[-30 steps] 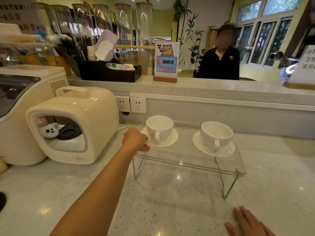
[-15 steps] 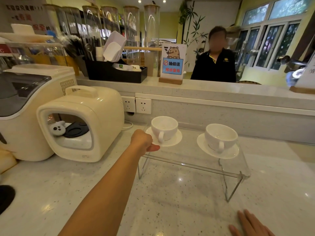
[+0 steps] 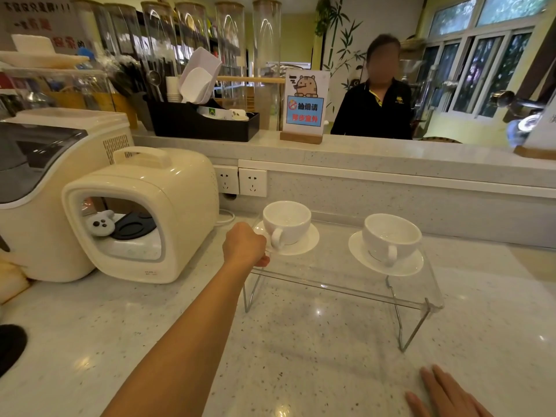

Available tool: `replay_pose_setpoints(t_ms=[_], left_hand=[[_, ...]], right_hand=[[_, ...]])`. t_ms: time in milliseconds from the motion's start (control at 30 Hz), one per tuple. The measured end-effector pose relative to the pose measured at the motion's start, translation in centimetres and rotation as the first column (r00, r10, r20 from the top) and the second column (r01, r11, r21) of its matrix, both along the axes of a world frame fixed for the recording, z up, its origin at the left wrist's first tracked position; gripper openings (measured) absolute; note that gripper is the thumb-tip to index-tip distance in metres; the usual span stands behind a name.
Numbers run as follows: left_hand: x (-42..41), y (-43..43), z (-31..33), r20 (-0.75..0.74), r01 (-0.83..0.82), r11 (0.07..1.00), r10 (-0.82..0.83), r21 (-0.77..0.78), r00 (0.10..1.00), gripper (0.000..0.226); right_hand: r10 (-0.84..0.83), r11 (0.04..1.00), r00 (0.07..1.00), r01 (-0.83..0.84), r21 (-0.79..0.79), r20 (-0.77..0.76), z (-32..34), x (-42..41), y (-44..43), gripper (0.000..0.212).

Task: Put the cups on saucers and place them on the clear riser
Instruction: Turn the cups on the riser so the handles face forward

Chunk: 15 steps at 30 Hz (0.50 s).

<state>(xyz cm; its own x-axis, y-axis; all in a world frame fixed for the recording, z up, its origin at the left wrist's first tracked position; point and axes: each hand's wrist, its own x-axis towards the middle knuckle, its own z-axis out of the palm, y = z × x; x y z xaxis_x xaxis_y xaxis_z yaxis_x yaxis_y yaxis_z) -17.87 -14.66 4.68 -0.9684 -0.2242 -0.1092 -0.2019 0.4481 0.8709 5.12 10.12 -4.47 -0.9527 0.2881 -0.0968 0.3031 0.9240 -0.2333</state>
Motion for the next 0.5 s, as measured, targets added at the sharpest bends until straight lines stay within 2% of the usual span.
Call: replay_pose_setpoints(t_ms=[267, 400, 500], left_hand=[[-0.1, -0.3, 0.0, 0.063, 0.013, 0.973, -0.029, 0.231, 0.998, 0.027], [-0.1, -0.3, -0.1, 0.063, 0.017, 0.970, -0.033, 0.241, 0.997, 0.031], [-0.1, -0.3, -0.1, 0.075, 0.027, 0.967, -0.047, 0.252, 0.996, 0.024]], right_hand=[[-0.119, 0.993, 0.992, 0.119, 0.013, -0.037, -2.3, -0.6, 0.6, 0.060], [-0.127, 0.991, 0.990, 0.128, 0.023, -0.056, -2.7, -0.9, 0.7, 0.060], [-0.124, 0.990, 0.991, 0.128, 0.067, -0.056, -2.5, -0.7, 0.3, 0.058]])
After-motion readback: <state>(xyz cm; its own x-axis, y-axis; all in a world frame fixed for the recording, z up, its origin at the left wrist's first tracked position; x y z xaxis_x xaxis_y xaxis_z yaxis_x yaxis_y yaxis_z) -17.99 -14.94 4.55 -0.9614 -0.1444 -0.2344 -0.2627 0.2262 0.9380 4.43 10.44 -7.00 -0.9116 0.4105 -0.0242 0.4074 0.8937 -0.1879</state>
